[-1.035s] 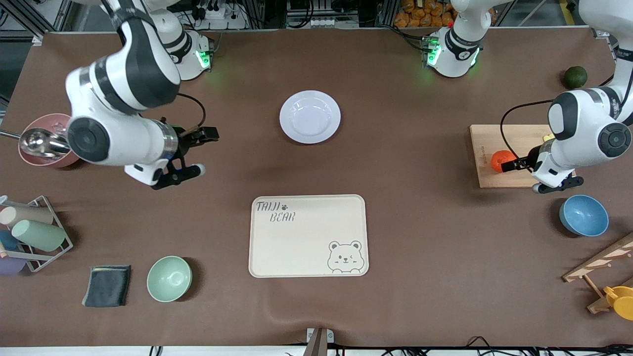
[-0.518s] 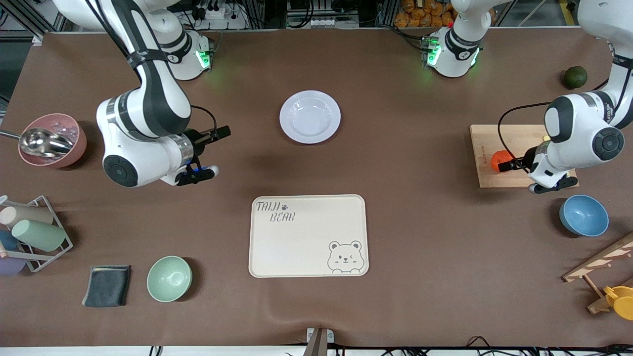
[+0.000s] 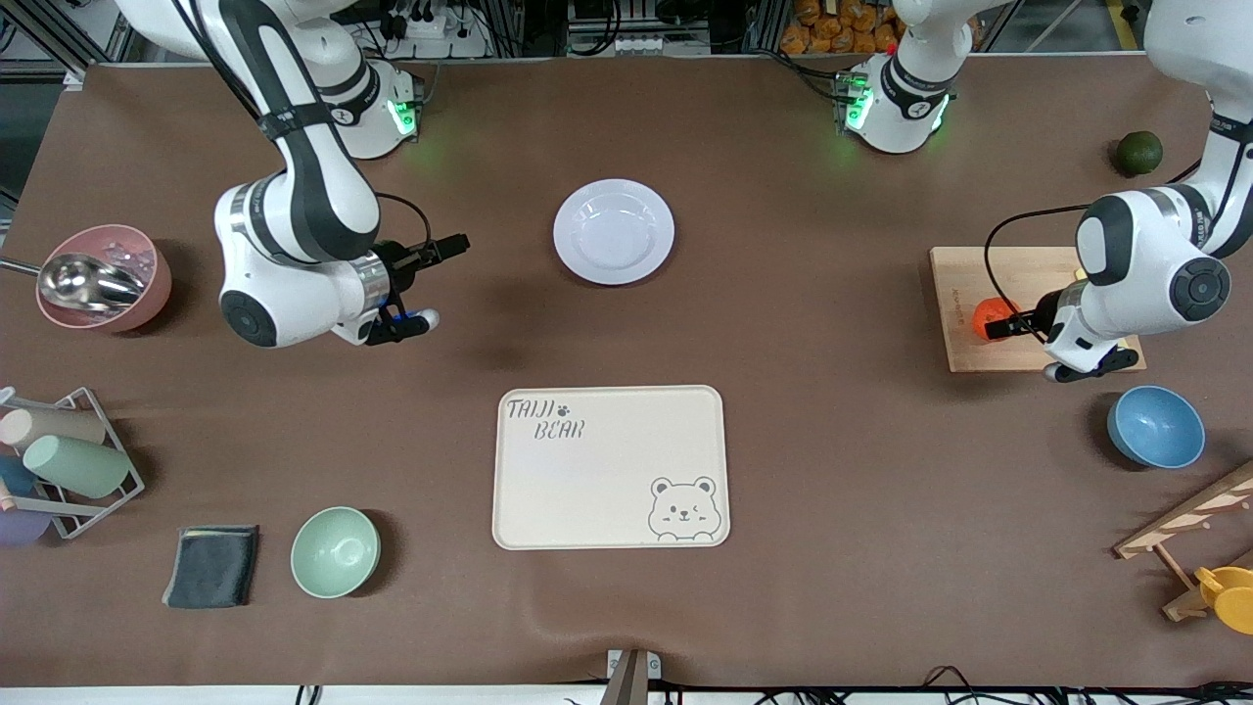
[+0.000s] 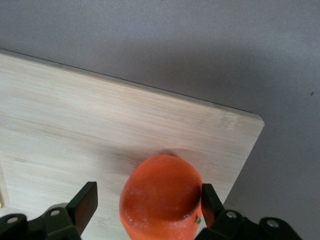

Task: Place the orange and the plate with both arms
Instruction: 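Lift the orange with the left gripper while the right gripper grips the plate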

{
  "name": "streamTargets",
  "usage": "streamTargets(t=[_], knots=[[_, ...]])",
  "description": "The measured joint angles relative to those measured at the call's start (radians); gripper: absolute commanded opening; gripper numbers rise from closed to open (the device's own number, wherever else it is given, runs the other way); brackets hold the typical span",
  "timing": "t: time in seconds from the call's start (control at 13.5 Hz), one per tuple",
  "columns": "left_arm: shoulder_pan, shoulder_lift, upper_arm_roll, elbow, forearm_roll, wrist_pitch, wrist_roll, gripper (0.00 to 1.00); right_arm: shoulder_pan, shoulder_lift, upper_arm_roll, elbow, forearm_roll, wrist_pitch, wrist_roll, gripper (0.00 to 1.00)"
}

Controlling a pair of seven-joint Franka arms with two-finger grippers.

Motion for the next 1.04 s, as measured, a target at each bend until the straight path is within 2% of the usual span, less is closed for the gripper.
streamTargets(t=[0.07,0.15,0.3,0.37,0.67,1.04], knots=[[0.001,0.002,0.000,0.000,0.000,0.000,0.000,0.64,0.000,-0.001,0.001,-0.041,0.026,0.032,-0.025,1.00],[0.001,0.005,-0.001,0.000,0.000,0.001,0.000,0.48,0.002,-0.001,0.002,-0.086,0.065,0.071,-0.054,1.00],[0.001,0.004,-0.005,0.002,0.000,0.002,0.000,0.08,0.019,-0.001,0.005,-0.176,0.168,0.152,-0.115,1.00],[0.001,0.004,-0.005,0.002,0.000,0.002,0.000,0.00,0.037,-0.001,0.007,-0.210,0.214,0.189,-0.129,1.00],[0.000,0.005,-0.028,0.007,0.000,0.007,0.001,0.00,0.157,0.003,0.013,-0.275,0.400,0.299,-0.138,1.00],[-0.001,0.000,-0.134,0.085,0.000,0.011,0.001,0.00,0.209,0.022,0.013,-0.298,0.508,0.339,-0.151,1.00]])
